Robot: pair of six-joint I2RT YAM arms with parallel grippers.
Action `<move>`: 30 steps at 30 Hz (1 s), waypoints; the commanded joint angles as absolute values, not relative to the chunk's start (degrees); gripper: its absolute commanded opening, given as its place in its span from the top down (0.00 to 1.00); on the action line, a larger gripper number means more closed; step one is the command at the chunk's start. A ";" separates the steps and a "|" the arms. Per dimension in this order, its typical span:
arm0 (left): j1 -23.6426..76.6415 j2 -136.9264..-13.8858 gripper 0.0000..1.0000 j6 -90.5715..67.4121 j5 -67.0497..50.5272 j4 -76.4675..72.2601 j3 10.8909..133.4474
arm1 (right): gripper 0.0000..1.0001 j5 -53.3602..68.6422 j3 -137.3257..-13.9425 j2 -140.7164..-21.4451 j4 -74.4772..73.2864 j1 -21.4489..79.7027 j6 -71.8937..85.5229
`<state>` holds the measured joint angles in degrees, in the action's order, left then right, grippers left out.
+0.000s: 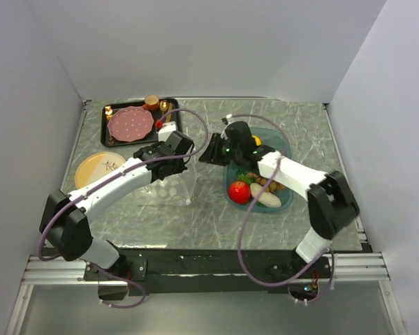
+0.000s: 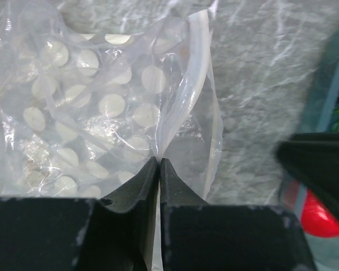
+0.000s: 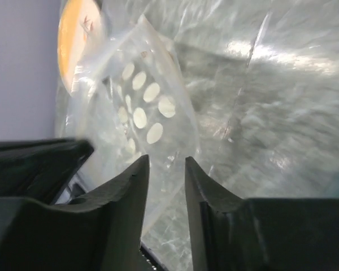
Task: Place the food in the zip-top bag and seal the zipper
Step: Open the zipper of the food storage bag, then pick up the fake fruit from the bin.
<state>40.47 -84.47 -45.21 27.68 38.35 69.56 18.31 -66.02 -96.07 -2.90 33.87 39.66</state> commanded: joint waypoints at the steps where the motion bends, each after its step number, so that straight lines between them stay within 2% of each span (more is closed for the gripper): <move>1: 40.34 -82.53 0.91 -44.65 24.79 33.84 70.14 | 0.62 2.33 -67.23 -86.07 -13.16 33.49 34.28; 7: 40.34 -83.15 0.93 -44.21 24.17 33.75 69.96 | 0.57 -3.68 -62.76 -73.24 -17.39 31.82 32.87; 8: 40.34 -82.88 0.93 -44.12 24.08 33.58 69.61 | 0.50 -6.39 -62.14 -72.00 -18.45 31.21 32.87; 10: 40.34 -82.36 0.93 -44.03 23.64 32.44 68.91 | 0.44 -7.73 -61.26 -68.39 -21.00 30.24 32.70; 11: 40.34 -81.83 0.99 -43.60 23.21 31.82 68.56 | 0.44 -8.78 -60.04 -67.16 -21.70 29.19 32.52; 22: 40.25 -79.02 0.99 -41.66 22.24 27.33 65.83 | 0.43 -10.81 -51.68 -57.31 -26.36 20.49 30.59; 30: 40.25 -80.15 0.99 -41.05 21.10 27.69 66.44 | 0.39 -9.50 -51.76 -60.46 -29.62 19.42 25.84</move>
<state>40.47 -81.08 -42.44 22.24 29.56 65.91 -9.41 -50.76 -59.07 -27.97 19.84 29.08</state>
